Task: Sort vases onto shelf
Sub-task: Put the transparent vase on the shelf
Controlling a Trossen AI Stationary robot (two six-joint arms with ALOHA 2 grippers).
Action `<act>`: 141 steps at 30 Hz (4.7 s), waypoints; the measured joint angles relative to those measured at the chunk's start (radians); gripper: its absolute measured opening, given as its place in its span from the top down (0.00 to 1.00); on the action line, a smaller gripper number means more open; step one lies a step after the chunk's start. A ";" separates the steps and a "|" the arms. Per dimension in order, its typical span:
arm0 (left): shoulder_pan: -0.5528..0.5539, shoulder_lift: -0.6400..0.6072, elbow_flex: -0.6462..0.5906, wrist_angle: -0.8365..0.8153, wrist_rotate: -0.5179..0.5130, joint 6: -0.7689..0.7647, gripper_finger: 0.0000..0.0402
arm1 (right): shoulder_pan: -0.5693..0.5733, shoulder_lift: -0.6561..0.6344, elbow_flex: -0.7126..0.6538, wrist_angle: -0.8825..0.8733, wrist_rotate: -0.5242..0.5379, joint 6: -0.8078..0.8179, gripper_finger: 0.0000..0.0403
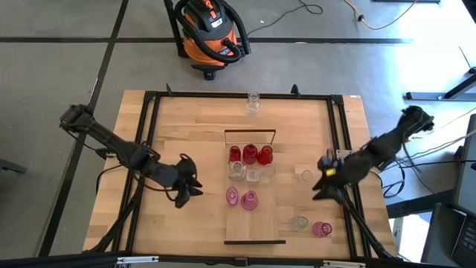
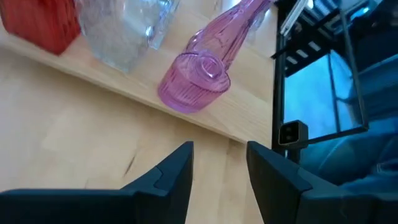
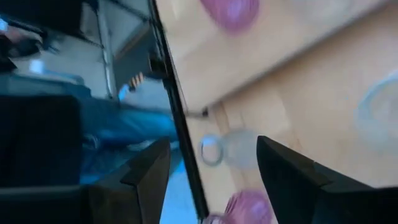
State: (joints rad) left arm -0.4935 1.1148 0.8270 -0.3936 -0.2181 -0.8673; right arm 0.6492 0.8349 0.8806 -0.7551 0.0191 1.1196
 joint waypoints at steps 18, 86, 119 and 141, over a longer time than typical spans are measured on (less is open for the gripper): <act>-0.098 -0.050 -0.075 0.046 -0.167 -0.059 0.64 | 0.149 0.564 0.108 0.022 0.037 0.420 0.45; -0.130 -0.048 -0.074 0.061 -0.196 -0.101 0.64 | -0.211 1.202 1.072 -0.377 -0.318 -0.068 1.00; -0.131 -0.048 -0.074 0.057 -0.049 -0.011 0.64 | -0.193 1.251 1.142 -0.375 -0.241 0.150 1.00; -0.130 -0.048 -0.074 0.057 -0.078 0.012 0.64 | -0.165 1.270 1.166 -0.416 -0.196 0.183 0.96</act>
State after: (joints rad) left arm -0.6240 1.0664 0.7528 -0.3367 -0.2963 -0.8555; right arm 0.4839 2.1052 2.0464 -1.1713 -0.1767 1.3029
